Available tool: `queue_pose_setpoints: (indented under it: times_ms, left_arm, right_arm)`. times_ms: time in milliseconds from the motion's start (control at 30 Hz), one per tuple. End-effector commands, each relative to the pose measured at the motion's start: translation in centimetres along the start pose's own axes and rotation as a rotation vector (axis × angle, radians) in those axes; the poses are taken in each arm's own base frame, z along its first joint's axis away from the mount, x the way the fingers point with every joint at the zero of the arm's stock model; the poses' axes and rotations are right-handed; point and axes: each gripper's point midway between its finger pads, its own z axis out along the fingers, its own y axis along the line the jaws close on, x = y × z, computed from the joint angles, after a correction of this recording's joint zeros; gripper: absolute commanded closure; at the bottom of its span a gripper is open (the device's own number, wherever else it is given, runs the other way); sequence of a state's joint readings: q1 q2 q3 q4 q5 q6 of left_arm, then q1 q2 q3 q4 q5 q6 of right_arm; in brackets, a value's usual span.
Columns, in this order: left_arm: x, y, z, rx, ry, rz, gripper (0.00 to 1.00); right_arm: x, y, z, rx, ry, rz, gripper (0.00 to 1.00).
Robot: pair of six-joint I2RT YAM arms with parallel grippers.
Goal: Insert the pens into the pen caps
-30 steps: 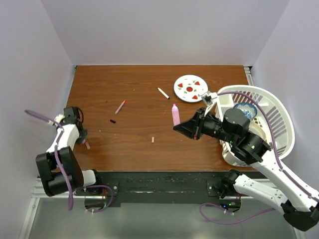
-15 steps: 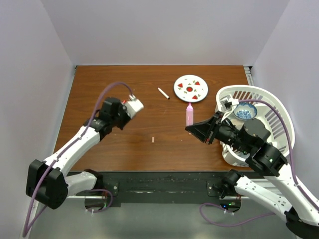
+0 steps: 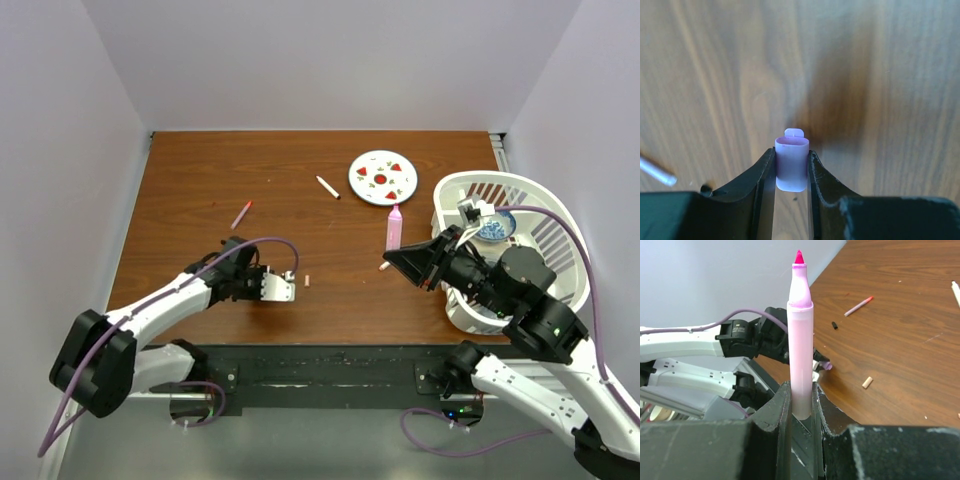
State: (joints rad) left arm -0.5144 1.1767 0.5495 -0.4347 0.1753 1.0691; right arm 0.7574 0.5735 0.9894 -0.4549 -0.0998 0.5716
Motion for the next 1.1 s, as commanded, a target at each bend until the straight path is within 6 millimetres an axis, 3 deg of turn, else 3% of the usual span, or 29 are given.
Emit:
queue_pose_setpoints:
  times_ms: [0,67,133,167,300,333,367,400,433,467,533,567,633,700,733,800,867,933,967,1067]
  left_arm:
    - [-1.7,0.4,0.4,0.019,-0.053,0.068,0.72]
    - [-2.0,0.2,0.2,0.012,-0.056,0.068,0.48]
    - [-2.3,0.9,-0.4,-0.033,-0.059,0.071,0.34]
    - [-2.5,1.6,-1.0,-0.068,-0.057,0.043,0.01]
    - [-4.9,6.7,-5.8,-0.307,-0.121,-0.068,0.0]
    - [-5.7,9.7,-8.3,-0.463,-0.156,-0.143,0.0]
    - [-6.9,12.1,-10.8,-0.587,-0.254,-0.422,0.0]
    - [-6.6,14.3,-13.2,-0.723,-0.285,-0.639,0.0]
    - [-1.7,15.1,-15.4,-0.935,-0.076,-0.904,0.0]
    - [-2.2,17.4,-19.1,-1.048,-0.138,-1.093,0.0]
    - [-0.6,18.0,-19.8,-1.081,-0.05,-1.112,0.0]
    - [-1.0,18.6,-20.4,-1.083,-0.095,-1.188,0.0]
    - [-0.5,17.8,-19.1,-1.024,-0.045,-1.268,0.0]
    - [-1.3,17.8,-19.2,-0.997,-0.074,-1.391,0.0]
    - [-0.7,16.2,-17.9,-0.939,0.018,-1.426,0.14]
    - [-1.1,15.3,-17.3,-0.898,0.03,-1.539,0.21]
    - [-1.5,12.5,-14.9,-0.773,0.087,-1.665,0.22]
    - [-3.8,10.4,-12.2,-0.571,0.036,-1.761,0.26]
    - [-3.9,8.6,-10.4,-0.501,0.051,-1.818,0.28]
    - [-4.3,6.0,-8.1,-0.428,0.021,-1.999,0.34]
  right_arm:
    - [-2.0,0.5,-0.9,0.005,-0.058,-0.037,1.0]
    - [-2.2,0.6,-1.1,0.006,-0.062,-0.043,1.0]
    - [-2.6,0.8,-1.5,0.007,-0.073,-0.045,1.0]
    - [-2.7,0.8,-1.6,0.005,-0.076,-0.046,1.0]
    - [-3.0,1.2,-1.8,-0.004,-0.081,-0.04,1.0]
    - [-2.8,1.1,-1.6,-0.002,-0.075,-0.037,1.0]
    - [-2.7,1.3,-1.6,-0.01,-0.068,-0.033,1.0]
    - [-2.6,1.2,-1.5,-0.01,-0.065,-0.026,1.0]
    - [-2.5,1.2,-1.3,-0.011,-0.061,-0.021,1.0]
    - [-2.4,1.4,-1.3,-0.02,-0.057,-0.019,1.0]
    - [-2.4,1.5,-1.2,-0.029,-0.064,-0.008,1.0]
    - [-2.5,1.6,-1.3,-0.031,-0.068,-0.006,1.0]
    - [-2.6,1.6,-1.5,-0.031,-0.068,-0.006,1.0]
    - [-2.8,1.6,-1.8,-0.021,-0.073,-0.015,1.0]
    - [-2.8,1.5,-2.0,-0.018,-0.073,-0.016,1.0]
    - [-2.9,1.4,-2.3,-0.01,-0.076,-0.022,1.0]
    - [-2.7,1.3,-2.3,-0.008,-0.072,-0.02,1.0]
    - [-2.5,1.2,-2.4,-0.007,-0.073,-0.017,1.0]
    - [-2.2,1.0,-2.3,-0.004,-0.069,-0.012,1.0]
    - [-1.7,0.9,-2.2,-0.009,-0.061,-0.004,1.0]
